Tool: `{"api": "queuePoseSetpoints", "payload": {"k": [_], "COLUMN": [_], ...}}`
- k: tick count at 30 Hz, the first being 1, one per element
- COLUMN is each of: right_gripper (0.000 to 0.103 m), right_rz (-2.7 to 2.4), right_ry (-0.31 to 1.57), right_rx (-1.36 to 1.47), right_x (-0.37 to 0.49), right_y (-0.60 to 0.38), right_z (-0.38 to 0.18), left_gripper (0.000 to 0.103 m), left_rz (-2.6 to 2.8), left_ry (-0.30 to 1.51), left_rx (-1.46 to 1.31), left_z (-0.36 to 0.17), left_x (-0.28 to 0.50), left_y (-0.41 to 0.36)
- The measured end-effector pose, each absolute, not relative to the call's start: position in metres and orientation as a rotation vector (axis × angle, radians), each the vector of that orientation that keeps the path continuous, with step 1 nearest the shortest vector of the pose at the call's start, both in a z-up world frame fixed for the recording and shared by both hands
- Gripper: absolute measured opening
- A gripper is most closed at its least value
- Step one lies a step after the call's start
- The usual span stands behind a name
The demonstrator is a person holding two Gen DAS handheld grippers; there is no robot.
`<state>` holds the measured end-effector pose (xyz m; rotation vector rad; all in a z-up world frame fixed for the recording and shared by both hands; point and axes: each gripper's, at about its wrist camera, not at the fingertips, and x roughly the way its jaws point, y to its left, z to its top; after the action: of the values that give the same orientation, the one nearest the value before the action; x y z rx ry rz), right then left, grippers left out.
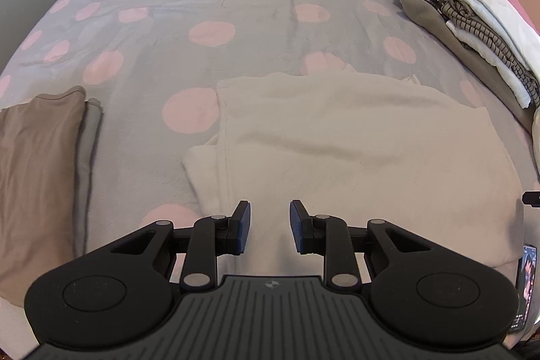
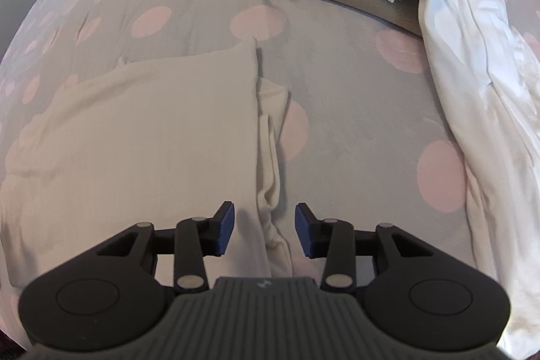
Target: Fold clothes
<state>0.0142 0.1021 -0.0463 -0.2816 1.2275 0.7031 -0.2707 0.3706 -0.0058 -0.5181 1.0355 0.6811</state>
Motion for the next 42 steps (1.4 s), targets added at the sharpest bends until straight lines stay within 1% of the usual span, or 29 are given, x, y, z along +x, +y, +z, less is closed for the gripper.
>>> {"api": "queuePoseSetpoints", "payload": {"k": [9,15,17,20,22,23,24,26,34,42], "right_gripper": [0.044,0.046,0.042,0.040,0.034,0.026,0.022,0.021,0.020,0.020], "right_rz": [0.714,0.718,0.729,0.737,0.756,0.766,0.774,0.773,0.791,0.878], "right_ry": [1.275,1.318,1.313,1.288,1.267,1.264,1.262,1.262,1.242,1.212], "right_rx": [-0.260,-0.227,-0.237,-0.258,-0.285,-0.292,-0.297,-0.292,-0.236,-0.241], "right_x": [0.052,0.064,0.064,0.056,0.049,0.048,0.047,0.045,0.034,-0.002], "right_y": [0.123,0.126,0.130,0.137,0.143,0.144,0.144,0.143,0.137,0.170], "right_z": [-0.076,-0.091,-0.092,-0.092,-0.090,-0.088,-0.086,-0.080,-0.044,0.002], "left_gripper": [0.024,0.024,0.024,0.024,0.024,0.024,0.024,0.024,0.024,0.024], "left_rz": [0.646,0.632,0.631,0.629,0.633,0.636,0.640,0.648,0.651,0.646], "left_ry": [1.056,1.079,1.091,1.106,1.114,1.116,1.118,1.122,1.103,1.076], "left_rx": [-0.551,-0.576,-0.580,-0.573,-0.559,-0.552,-0.550,-0.544,-0.539,-0.536], "left_z": [-0.032,-0.050,-0.056,-0.062,-0.062,-0.062,-0.061,-0.060,-0.047,-0.033], "left_x": [-0.241,-0.226,-0.221,-0.213,-0.209,-0.207,-0.206,-0.205,-0.213,-0.231], "left_y": [0.388,0.399,0.400,0.400,0.399,0.398,0.397,0.396,0.390,0.388]}}
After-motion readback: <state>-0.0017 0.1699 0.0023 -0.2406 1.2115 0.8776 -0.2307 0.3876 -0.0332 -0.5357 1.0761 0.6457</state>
